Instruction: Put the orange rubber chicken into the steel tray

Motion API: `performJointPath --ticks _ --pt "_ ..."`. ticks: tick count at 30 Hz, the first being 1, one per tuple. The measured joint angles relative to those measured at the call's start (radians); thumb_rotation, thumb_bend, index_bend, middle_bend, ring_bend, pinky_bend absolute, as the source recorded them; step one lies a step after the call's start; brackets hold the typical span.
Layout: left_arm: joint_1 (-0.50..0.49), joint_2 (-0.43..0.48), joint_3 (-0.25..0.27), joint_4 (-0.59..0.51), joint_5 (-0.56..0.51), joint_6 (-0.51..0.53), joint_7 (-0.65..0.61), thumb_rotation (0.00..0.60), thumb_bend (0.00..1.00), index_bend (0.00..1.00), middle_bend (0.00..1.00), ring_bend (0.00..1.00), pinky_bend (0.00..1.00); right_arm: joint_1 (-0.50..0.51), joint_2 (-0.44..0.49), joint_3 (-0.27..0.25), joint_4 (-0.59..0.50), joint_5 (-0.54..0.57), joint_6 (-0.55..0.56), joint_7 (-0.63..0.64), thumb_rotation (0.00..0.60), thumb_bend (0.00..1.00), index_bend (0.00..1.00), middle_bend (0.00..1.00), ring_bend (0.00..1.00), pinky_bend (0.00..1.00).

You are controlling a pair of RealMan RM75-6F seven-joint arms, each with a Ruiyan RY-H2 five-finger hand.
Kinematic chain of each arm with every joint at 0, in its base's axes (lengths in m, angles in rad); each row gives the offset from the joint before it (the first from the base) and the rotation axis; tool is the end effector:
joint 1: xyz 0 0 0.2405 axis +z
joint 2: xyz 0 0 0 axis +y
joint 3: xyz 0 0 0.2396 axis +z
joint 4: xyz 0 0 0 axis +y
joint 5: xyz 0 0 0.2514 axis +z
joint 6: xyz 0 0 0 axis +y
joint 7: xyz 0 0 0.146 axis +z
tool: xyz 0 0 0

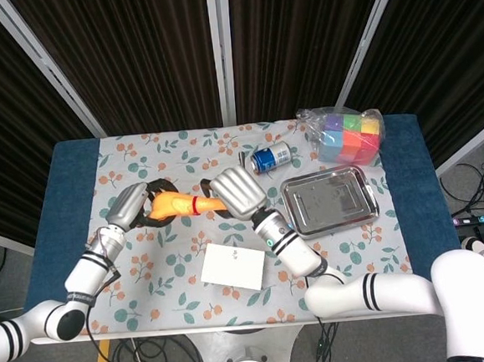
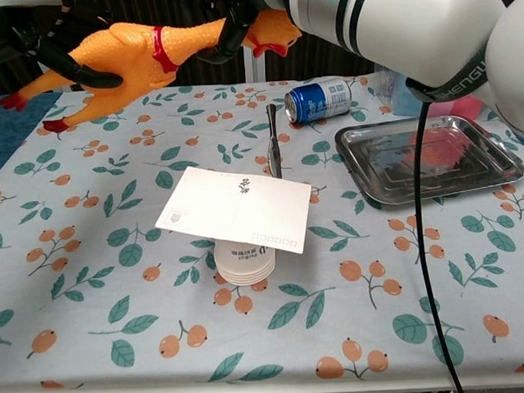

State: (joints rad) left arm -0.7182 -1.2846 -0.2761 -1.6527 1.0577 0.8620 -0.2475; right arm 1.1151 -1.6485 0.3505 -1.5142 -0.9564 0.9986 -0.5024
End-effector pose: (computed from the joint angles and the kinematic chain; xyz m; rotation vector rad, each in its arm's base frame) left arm -0.1338 0.3670 0.0179 -1.5717 -1.5178 -1.2517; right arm 0.0500 -0.3662 -0.0559 1.9378 -0.7331 1.2435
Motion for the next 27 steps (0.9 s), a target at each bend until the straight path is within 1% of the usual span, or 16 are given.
performJointPath --ticks 5,6,10,12,15,18,20,21,22,23,24,25,26,27 --pt "-0.001 -0.006 0.006 0.011 -0.006 0.0 0.032 0.6 0.61 0.74 0.75 0.68 0.68 -0.002 0.004 -0.001 -0.007 -0.001 0.002 0.003 0.6 0.25 1.0 0.83 0.8 1.0" --pt "-0.001 -0.009 0.006 0.014 -0.006 0.005 0.035 0.6 0.67 0.77 0.78 0.71 0.71 -0.002 0.004 -0.002 -0.01 -0.002 0.002 0.003 0.6 0.25 1.0 0.83 0.8 1.0" --pt "0.003 -0.031 0.004 0.029 -0.004 0.041 0.05 0.6 0.83 0.85 0.87 0.8 0.81 -0.005 0.007 -0.007 -0.024 -0.003 0.002 0.005 0.6 0.25 1.0 0.83 0.8 1.0" --pt "0.005 -0.039 0.003 0.036 -0.002 0.053 0.058 0.6 0.86 0.87 0.9 0.82 0.82 -0.007 0.01 -0.01 -0.029 -0.004 0.001 0.006 0.6 0.25 1.0 0.83 0.8 1.0" --pt "0.007 -0.044 0.002 0.039 -0.003 0.058 0.063 0.6 0.87 0.89 0.92 0.85 0.84 -0.008 0.012 -0.011 -0.032 -0.005 0.002 0.006 0.6 0.26 1.0 0.83 0.8 1.0" --pt "0.01 -0.043 0.003 0.04 -0.001 0.057 0.064 0.6 0.87 0.89 0.93 0.85 0.85 -0.008 0.013 -0.011 -0.032 -0.004 0.004 0.005 0.6 0.25 1.0 0.83 0.8 1.0" --pt "0.012 -0.044 0.002 0.039 0.002 0.062 0.062 0.6 0.87 0.87 0.91 0.84 0.85 -0.008 0.014 -0.011 -0.031 -0.005 0.006 0.005 0.6 0.25 1.0 0.83 0.8 1.0" --pt "0.014 -0.044 0.002 0.038 0.005 0.066 0.059 0.6 0.85 0.8 0.87 0.79 0.82 -0.008 0.014 -0.01 -0.029 -0.005 0.007 0.006 0.6 0.25 1.0 0.83 0.8 1.0" --pt "0.016 -0.044 0.002 0.036 0.009 0.069 0.056 0.6 0.8 0.68 0.79 0.71 0.77 -0.008 0.014 -0.009 -0.028 -0.005 0.007 0.006 0.6 0.25 1.0 0.83 0.8 1.0" --pt "0.017 -0.041 0.003 0.031 0.012 0.068 0.049 0.6 0.75 0.59 0.72 0.64 0.72 -0.008 0.014 -0.008 -0.025 -0.006 0.008 0.006 0.6 0.26 1.0 0.83 0.8 1.0" --pt "0.018 -0.036 0.004 0.025 0.015 0.061 0.041 0.6 0.64 0.43 0.57 0.5 0.61 -0.007 0.014 -0.007 -0.023 -0.006 0.009 0.006 0.6 0.26 1.0 0.83 0.8 1.0" --pt "0.019 -0.029 0.005 0.019 0.018 0.049 0.03 0.6 0.57 0.36 0.49 0.43 0.56 -0.007 0.014 -0.007 -0.02 -0.005 0.009 0.005 0.6 0.26 1.0 0.83 0.8 1.0" --pt "0.02 -0.017 0.006 0.009 0.024 0.03 0.011 0.6 0.48 0.29 0.39 0.34 0.48 -0.006 0.014 -0.006 -0.016 -0.005 0.009 0.005 0.6 0.26 1.0 0.83 0.8 1.0" --pt "0.021 -0.008 0.006 0.003 0.03 0.015 -0.006 0.6 0.39 0.24 0.3 0.27 0.42 -0.005 0.014 -0.005 -0.013 -0.004 0.009 0.004 0.6 0.26 1.0 0.83 0.8 1.0"
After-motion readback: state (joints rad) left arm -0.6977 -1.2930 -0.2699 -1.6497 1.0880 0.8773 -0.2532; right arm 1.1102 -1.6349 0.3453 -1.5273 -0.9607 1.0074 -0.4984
